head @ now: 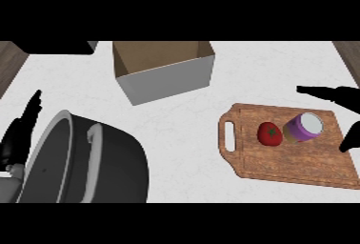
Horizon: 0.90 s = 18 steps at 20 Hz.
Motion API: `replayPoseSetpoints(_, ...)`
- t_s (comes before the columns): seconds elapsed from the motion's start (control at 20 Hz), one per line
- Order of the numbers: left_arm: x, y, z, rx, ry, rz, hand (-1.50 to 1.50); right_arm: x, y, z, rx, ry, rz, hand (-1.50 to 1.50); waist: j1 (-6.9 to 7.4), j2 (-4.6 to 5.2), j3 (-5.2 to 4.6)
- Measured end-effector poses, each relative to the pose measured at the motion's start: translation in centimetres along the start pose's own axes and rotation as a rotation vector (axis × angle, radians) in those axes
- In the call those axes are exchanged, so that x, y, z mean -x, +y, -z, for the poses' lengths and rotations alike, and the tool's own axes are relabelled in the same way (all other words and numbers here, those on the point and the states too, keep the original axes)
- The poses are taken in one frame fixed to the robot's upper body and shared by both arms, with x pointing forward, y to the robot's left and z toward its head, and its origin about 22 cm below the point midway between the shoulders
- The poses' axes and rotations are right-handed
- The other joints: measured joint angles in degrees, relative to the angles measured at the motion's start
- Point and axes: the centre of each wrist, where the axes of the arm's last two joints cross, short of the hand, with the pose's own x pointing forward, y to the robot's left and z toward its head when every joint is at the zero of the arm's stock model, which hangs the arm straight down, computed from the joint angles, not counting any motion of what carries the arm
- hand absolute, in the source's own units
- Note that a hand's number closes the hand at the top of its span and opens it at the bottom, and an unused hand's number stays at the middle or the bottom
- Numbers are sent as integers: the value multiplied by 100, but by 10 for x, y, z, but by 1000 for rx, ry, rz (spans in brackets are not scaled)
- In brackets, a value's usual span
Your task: Pick the can from the cutting board and place it in the cardboard box
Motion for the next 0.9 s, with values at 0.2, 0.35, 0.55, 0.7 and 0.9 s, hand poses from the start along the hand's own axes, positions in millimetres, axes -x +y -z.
replayPoseSetpoints(0.2,0,1,1,-3,0,1,0,-1,6,13,-24,0,-16,-150,-29,-5,-2)
replayPoseSetpoints(0.35,1,-4,0,-9,4,5,0,-5,10,22,-29,-3,-18,-150,-50,-13,0)
replayPoseSetpoints(0.55,6,3,-5,-11,4,9,0,-5,18,25,-36,-16,-8,-150,-66,-19,-2)
replayPoseSetpoints(0.7,6,5,-8,-11,2,10,0,-3,17,19,-29,-34,-2,-150,-65,-19,-3)
replayPoseSetpoints(0.9,6,8,-4,-18,7,7,0,-13,21,22,-26,-79,-8,-150,-107,-27,-6)
